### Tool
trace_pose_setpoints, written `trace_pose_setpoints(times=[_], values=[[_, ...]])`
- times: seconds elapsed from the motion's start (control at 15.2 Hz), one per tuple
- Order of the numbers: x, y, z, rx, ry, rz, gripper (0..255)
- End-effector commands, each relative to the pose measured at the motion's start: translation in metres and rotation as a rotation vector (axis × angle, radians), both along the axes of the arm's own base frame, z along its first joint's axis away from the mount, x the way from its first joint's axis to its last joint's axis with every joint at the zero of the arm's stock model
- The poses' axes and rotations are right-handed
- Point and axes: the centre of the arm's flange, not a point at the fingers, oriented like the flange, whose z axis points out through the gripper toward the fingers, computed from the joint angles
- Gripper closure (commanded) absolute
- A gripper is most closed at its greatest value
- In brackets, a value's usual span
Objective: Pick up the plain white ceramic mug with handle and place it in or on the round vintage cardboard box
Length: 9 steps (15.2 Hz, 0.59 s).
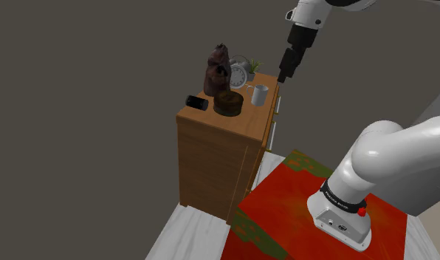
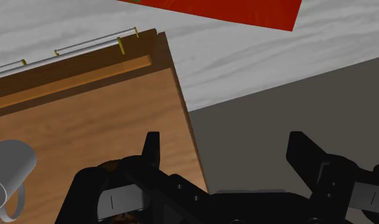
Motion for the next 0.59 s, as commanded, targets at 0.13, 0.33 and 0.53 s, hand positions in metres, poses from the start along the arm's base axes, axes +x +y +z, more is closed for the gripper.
trace_pose_setpoints(times=[0.13,0.33,0.53], values=[[0.017,-0.018,-0.010,-0.003,0.006,-0.012,0],[0.042,-0.044,-0.025,-0.008,0.016,-0.029,0],[0.067,-0.072,-0.041,-0.013,0.026,-0.047,0]])
